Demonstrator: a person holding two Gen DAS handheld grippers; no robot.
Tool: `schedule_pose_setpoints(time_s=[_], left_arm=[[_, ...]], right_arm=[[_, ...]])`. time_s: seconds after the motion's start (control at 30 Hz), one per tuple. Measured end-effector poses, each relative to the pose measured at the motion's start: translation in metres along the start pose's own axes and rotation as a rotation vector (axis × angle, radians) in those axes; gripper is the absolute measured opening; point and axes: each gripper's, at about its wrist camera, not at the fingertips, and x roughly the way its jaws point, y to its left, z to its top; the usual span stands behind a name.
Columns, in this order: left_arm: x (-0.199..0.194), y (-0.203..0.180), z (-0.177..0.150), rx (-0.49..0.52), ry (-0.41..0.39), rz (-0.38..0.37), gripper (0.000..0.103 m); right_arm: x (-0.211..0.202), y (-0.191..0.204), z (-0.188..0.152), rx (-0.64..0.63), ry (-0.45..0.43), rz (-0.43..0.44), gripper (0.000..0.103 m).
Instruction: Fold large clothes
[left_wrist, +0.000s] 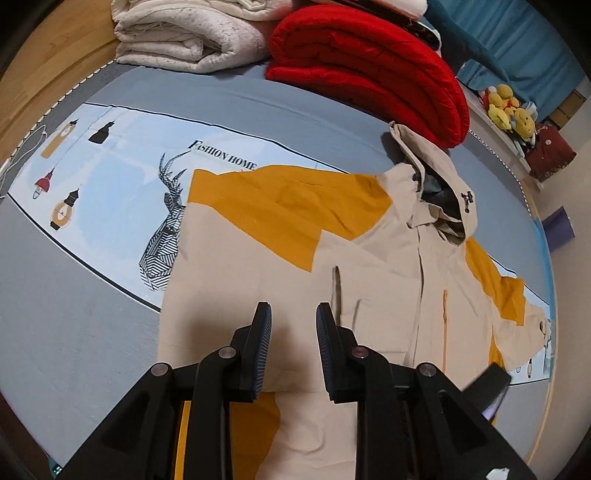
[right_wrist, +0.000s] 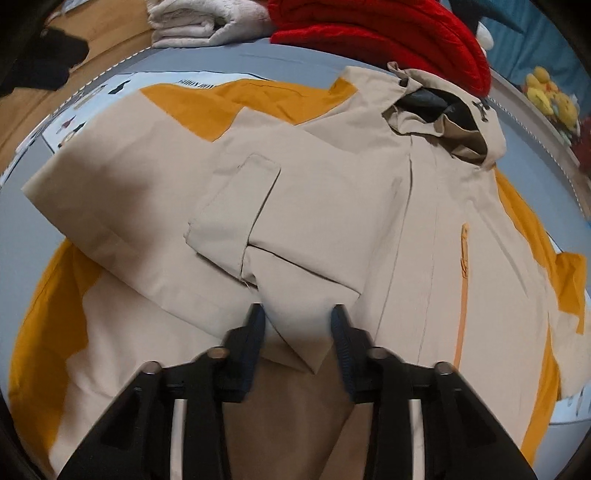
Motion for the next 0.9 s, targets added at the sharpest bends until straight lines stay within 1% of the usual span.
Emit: schedule_pose_setpoints(time_s=[0.1,0.13,0.17,0.2,0.23,0.27,0.33,0.4,0.47,0.5,0.53,0.57,0.6,0.67,0.77,0.8,0.83,0.87,0.9], left_arm=[[0.003,0.005,0.002,-0.008,0.001,0.010,0.022],[0.004,0.005,0.001,-0.008,0.002,0.014,0.022],[0.004,0.006,0.001,-0.009,0.003,0.016,0.022],[0.005,0.006,0.001,-0.008,0.004,0.015,0.022],[0.005,0.005,0.000,-0.006,0.005,0.014,0.022],[0.005,0.004,0.000,-0.003,0.006,0.013,0.022],[0.007,0.001,-0.001,0.009,0.009,0.014,0.022],[0.010,-0.002,-0.002,0.019,0.015,0.016,0.022],[0.016,-0.003,-0.004,0.022,0.029,0.016,0.022],[0.018,-0.002,-0.005,0.021,0.033,0.014,0.022],[0.020,-0.002,-0.005,0.016,0.040,0.014,0.022],[0.022,0.000,-0.005,0.010,0.044,0.016,0.022],[0.023,0.002,-0.004,0.004,0.044,0.018,0.022],[0.023,0.007,-0.002,-0.012,0.040,0.025,0.022],[0.023,0.016,0.001,-0.032,0.033,0.037,0.022],[0.023,0.018,0.002,-0.037,0.032,0.041,0.022],[0.024,0.022,0.003,-0.044,0.032,0.045,0.022],[0.025,0.024,0.004,-0.050,0.032,0.049,0.022],[0.025,0.027,0.005,-0.057,0.031,0.054,0.022]], right_arm=[[-0.022,-0.037,0.003,0.256,-0.101,0.073,0.001],[-0.036,-0.058,-0.001,0.382,-0.170,0.101,0.001],[-0.045,-0.072,-0.005,0.462,-0.212,0.108,0.001],[-0.055,-0.093,-0.012,0.577,-0.258,0.125,0.001],[-0.061,-0.112,-0.021,0.684,-0.281,0.145,0.001],[-0.063,-0.126,-0.030,0.765,-0.290,0.155,0.001],[-0.063,-0.148,-0.047,0.889,-0.276,0.160,0.001],[-0.055,-0.161,-0.058,0.937,-0.230,0.172,0.005],[-0.044,-0.169,-0.062,0.953,-0.179,0.182,0.012],[-0.039,-0.173,-0.066,0.973,-0.150,0.184,0.027],[-0.034,-0.177,-0.069,0.995,-0.132,0.194,0.044],[-0.028,-0.183,-0.074,1.029,-0.113,0.202,0.052],[-0.024,-0.188,-0.078,1.058,-0.107,0.202,0.054],[-0.018,-0.197,-0.083,1.101,-0.099,0.215,0.054],[-0.004,-0.206,-0.083,1.123,-0.074,0.257,0.054],[0.000,-0.209,-0.081,1.129,-0.067,0.264,0.052],[0.003,-0.212,-0.081,1.134,-0.061,0.267,0.047],[0.004,-0.215,-0.081,1.138,-0.063,0.271,0.027],[0.003,-0.218,-0.080,1.141,-0.076,0.275,0.020]])
